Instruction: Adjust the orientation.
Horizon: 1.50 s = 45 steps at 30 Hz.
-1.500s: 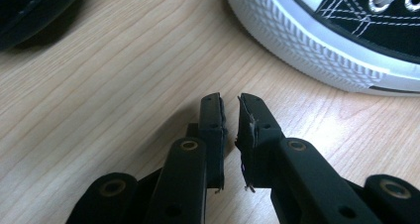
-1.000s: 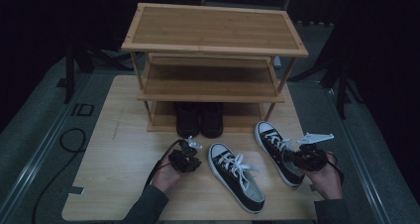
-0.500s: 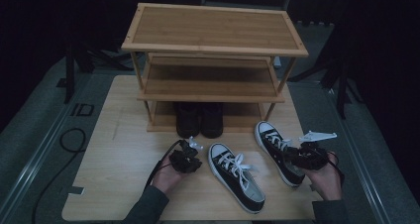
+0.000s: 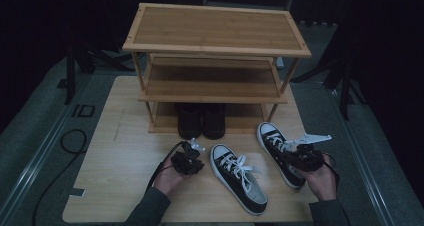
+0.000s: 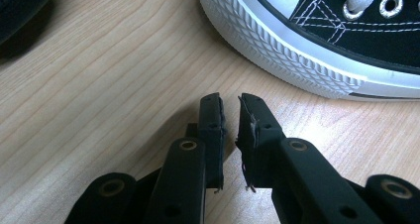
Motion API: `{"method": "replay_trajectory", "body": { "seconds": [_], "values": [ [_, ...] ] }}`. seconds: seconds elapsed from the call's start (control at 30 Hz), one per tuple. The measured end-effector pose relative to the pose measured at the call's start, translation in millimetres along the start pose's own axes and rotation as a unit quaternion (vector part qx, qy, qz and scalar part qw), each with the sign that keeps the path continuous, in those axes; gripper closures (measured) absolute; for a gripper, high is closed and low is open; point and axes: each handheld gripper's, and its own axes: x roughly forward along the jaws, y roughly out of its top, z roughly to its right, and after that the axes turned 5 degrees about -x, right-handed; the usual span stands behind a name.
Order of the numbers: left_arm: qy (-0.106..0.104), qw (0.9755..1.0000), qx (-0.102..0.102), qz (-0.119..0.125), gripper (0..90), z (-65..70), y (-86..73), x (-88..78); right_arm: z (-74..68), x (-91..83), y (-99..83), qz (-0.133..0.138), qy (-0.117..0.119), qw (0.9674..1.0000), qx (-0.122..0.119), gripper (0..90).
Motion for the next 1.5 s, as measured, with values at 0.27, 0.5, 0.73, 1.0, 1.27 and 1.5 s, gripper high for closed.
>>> {"method": "replay_trajectory", "body": {
  "seconds": [0.27,0.5,0.73,1.0,1.27,1.5],
  "values": [
    [-0.001,1.0000,0.003,-0.002,80.3,2.3,1.2,0.9,-6.3,1.2,2.8,0.005,0.002,0.9999,-0.009,86.2],
    [-0.002,1.0000,0.003,-0.001,80.3,2.1,1.2,0.1,-15.2,4.9,6.6,0.018,0.032,0.9992,-0.014,86.0],
    [-0.004,1.0000,0.004,0.000,80.3,2.7,1.1,0.1,-26.1,8.1,11.7,0.016,0.052,0.9982,-0.026,85.8],
    [-0.009,0.9999,0.006,0.003,80.3,6.5,1.0,-0.5,-43.5,11.9,16.7,0.005,0.063,0.9967,-0.051,85.8],
    [-0.017,0.9997,0.017,0.002,80.3,15.1,2.0,1.0,-59.4,9.8,17.7,-0.003,0.083,0.9939,-0.073,85.5],
    [-0.027,0.9990,0.034,-0.007,80.4,26.7,2.9,4.2,-59.2,8.0,18.8,-0.012,0.096,0.9919,-0.083,75.5]
  ]
}}
